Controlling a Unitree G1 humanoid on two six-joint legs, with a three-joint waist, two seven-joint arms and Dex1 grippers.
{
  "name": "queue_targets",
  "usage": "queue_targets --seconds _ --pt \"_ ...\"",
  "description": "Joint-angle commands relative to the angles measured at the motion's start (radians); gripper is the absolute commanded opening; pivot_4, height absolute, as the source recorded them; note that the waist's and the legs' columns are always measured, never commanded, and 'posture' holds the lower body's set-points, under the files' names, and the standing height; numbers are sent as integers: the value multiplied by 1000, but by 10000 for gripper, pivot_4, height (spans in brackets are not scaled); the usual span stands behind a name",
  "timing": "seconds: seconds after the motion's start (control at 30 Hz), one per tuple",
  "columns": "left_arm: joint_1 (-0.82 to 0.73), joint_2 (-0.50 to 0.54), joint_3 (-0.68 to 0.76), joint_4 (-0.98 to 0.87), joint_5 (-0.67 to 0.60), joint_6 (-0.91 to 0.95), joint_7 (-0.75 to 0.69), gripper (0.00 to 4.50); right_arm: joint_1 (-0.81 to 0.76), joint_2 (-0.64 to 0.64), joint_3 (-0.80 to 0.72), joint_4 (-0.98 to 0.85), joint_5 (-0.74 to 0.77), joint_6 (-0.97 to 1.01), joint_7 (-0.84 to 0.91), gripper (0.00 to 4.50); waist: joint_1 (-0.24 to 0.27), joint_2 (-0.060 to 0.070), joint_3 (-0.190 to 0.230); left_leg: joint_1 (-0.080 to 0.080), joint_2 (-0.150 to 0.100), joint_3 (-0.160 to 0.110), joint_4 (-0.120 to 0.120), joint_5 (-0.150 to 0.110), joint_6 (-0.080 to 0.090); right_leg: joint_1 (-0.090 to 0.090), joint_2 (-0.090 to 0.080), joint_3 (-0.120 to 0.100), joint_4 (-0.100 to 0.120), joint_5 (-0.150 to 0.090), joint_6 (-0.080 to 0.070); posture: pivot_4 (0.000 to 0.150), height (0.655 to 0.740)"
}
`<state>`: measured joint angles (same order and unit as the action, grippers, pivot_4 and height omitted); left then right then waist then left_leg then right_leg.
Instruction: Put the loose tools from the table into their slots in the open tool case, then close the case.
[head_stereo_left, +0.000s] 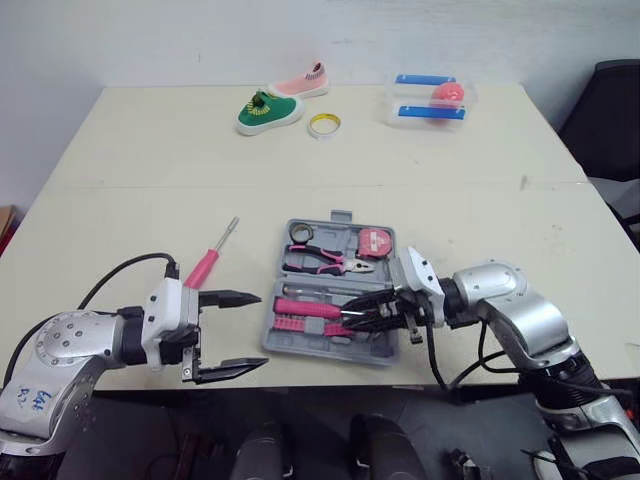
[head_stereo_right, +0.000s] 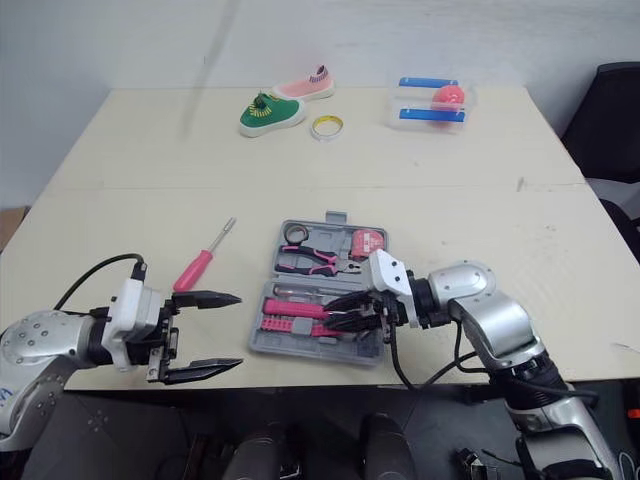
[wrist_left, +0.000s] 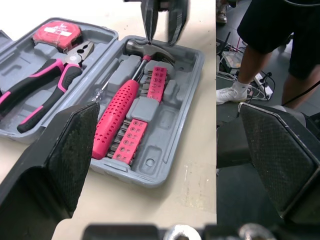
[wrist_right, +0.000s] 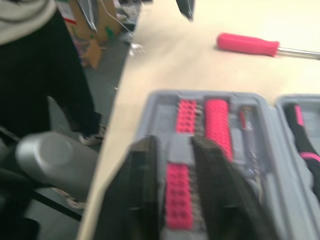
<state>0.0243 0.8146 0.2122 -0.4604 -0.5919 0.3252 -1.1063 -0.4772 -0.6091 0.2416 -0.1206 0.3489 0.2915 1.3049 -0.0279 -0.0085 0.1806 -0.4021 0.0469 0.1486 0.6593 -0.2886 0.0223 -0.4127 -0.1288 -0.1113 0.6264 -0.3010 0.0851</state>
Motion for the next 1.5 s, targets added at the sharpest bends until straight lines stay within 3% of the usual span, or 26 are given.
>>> queue_targets --seconds 0.03,0.2,0.5,0.63,0.77,0.87,0.97,1.2,1.37,1.5 --pt "-20 1 -3 -4 -2 -15 -1 45000 5 27 40 75 -82 -127 -16 567 0 0 0 0 0 0 0 0 0 0 0 0 0 0 0 1500 7400" --pt "-16 0 -1 -3 1 -14 -1 45000 7 14 94 169 -181 -213 -13 567 0 0 0 0 0 0 0 0 -1 0 0 0 0 0 0 1500 7400" --pt "12 -5 17 -2 6 -18 14 45000 43 -15 129 148 -245 -331 16 567 0 0 0 1 1 0 1 0 -1 1 0 0 0 0 0 1500 7400" --pt "29 -23 40 16 24 -48 42 45000 48 7 77 137 -160 -364 14 567 0 0 0 2 1 0 1 0 -1 2 0 0 0 0 0 1500 7400" --pt "75 -57 146 84 33 -79 108 45000 81 29 -132 131 79 -440 43 567 1 0 0 2 1 0 1 0 -1 2 0 0 0 0 0 1500 7400" --pt "101 -81 269 162 30 -106 166 45000 100 -75 -266 132 182 -266 27 567 1 0 0 2 0 0 1 0 0 2 -1 0 0 0 0 1500 7400" --pt "128 -94 377 237 26 -124 207 45000 127 -139 -380 222 152 -345 10 9684 2 0 0 2 0 -1 1 -2 2 2 -2 1 -1 0 0 1500 7400" --pt "197 -72 536 443 75 -160 267 45000 135 -263 -545 612 63 -645 48 44552 -1 0 0 3 0 1 1 -2 2 2 -2 0 0 0 0 1500 7400" --pt "226 -49 619 588 113 -198 307 45000 128 -355 -601 898 20 -787 47 44552 -3 0 0 4 1 1 1 -2 2 2 -1 1 -1 0 0 1500 7400" --pt "224 -53 612 571 99 -198 303 45000 77 -369 -626 1012 30 -795 23 44552 -5 0 0 4 1 2 1 -3 1 2 -2 2 -1 0 0 1500 7400"
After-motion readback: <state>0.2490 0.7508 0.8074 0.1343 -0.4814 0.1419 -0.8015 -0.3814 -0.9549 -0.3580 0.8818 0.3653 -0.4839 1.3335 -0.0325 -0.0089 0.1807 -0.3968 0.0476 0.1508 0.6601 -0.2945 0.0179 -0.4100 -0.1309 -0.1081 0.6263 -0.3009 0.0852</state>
